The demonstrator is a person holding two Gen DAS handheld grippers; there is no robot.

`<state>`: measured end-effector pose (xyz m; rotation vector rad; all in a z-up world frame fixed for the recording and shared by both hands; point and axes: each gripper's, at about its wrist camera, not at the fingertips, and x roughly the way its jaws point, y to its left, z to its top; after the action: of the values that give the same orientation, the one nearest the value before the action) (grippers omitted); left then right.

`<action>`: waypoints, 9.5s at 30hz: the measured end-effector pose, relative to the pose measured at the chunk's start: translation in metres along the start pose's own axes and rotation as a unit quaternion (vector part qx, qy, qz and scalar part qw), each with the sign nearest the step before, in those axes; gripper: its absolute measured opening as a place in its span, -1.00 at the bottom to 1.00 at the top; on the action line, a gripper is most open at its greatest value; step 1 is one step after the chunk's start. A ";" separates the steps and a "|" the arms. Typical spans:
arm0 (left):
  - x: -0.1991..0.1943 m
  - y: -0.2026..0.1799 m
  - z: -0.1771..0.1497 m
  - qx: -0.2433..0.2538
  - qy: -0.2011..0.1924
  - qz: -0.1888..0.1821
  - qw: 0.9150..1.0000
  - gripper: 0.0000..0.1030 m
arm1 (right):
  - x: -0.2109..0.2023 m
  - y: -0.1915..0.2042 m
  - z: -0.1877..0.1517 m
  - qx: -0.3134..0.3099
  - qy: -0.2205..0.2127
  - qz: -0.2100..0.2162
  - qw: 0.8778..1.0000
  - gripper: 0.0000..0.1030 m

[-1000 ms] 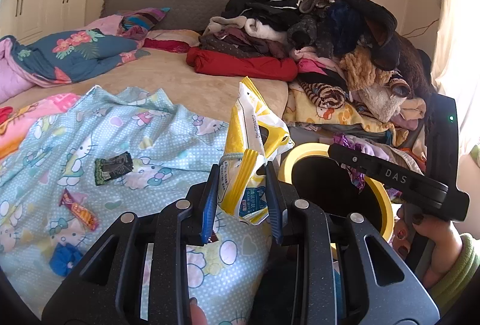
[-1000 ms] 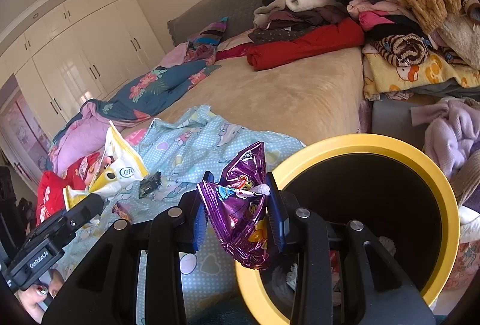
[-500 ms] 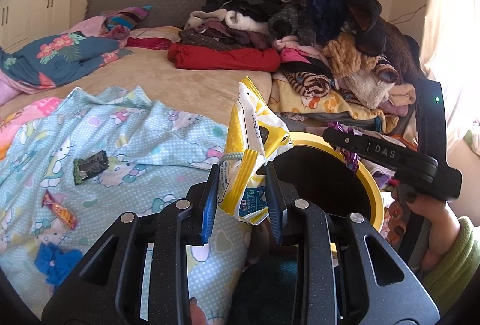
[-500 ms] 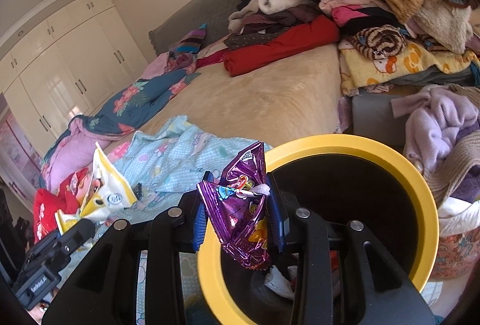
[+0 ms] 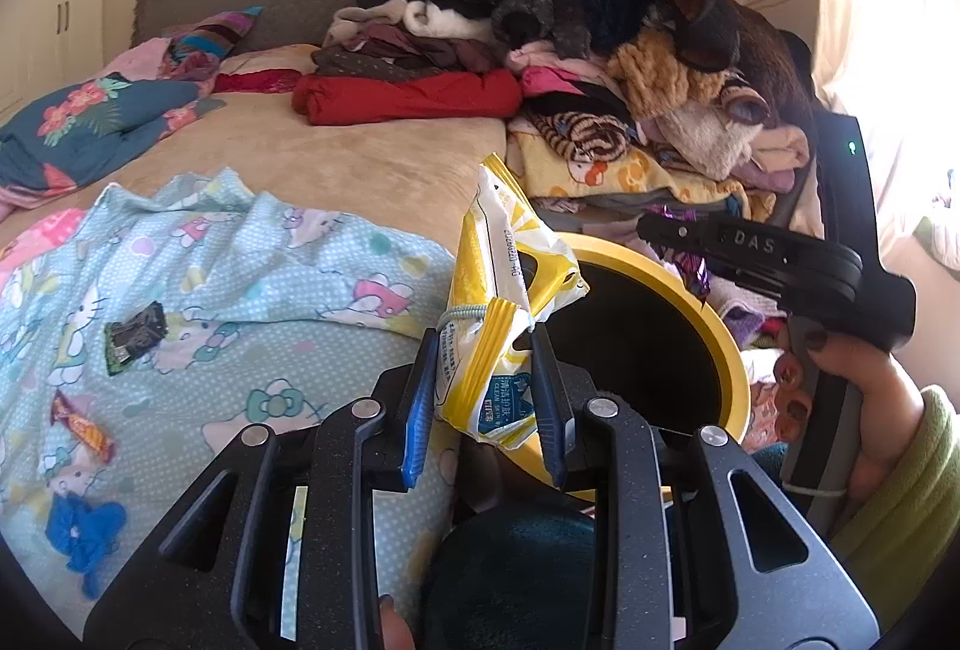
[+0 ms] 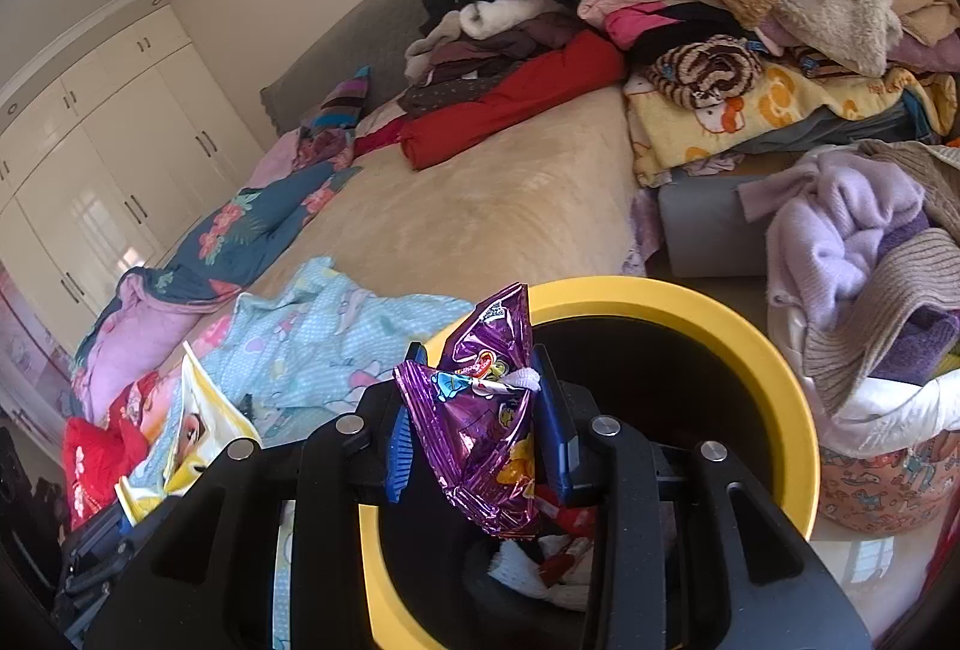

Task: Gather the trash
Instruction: 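Lift both held wrappers and carry them over the yellow-rimmed bin, then open the left tool over the bin while the right tool releases the purple wrapper, then move both open tools back toward the chocolate bars on the sheet, then grasp the blue glove with the left tool while the right tool grasps the brown chocolate bar, then lift the glove and chocolate bar and carry both over the bin, then open the left tool to drop the glove while the right tool releases the bar, then move both open tools back toward the remaining wrappers on the sheet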

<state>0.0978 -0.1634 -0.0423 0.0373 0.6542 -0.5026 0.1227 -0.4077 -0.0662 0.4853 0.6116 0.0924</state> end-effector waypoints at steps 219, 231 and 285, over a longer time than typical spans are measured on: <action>0.022 -0.017 0.015 -0.019 -0.007 -0.028 0.999 -0.83 | 0.004 -0.011 0.001 -0.012 0.012 -0.024 1.000 -0.76; 0.060 -0.038 0.007 -0.001 0.030 -0.047 0.998 -0.83 | 0.008 -0.042 0.001 0.018 0.019 -0.039 0.999 -0.71; -0.023 0.235 -0.067 -0.246 -0.015 0.201 0.948 0.35 | 0.120 0.203 -0.049 -0.174 0.107 0.077 0.976 0.49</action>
<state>0.1515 0.0661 -0.1113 -0.3035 0.7062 0.0628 0.2043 -0.1812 -0.0705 0.1815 0.7509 0.3972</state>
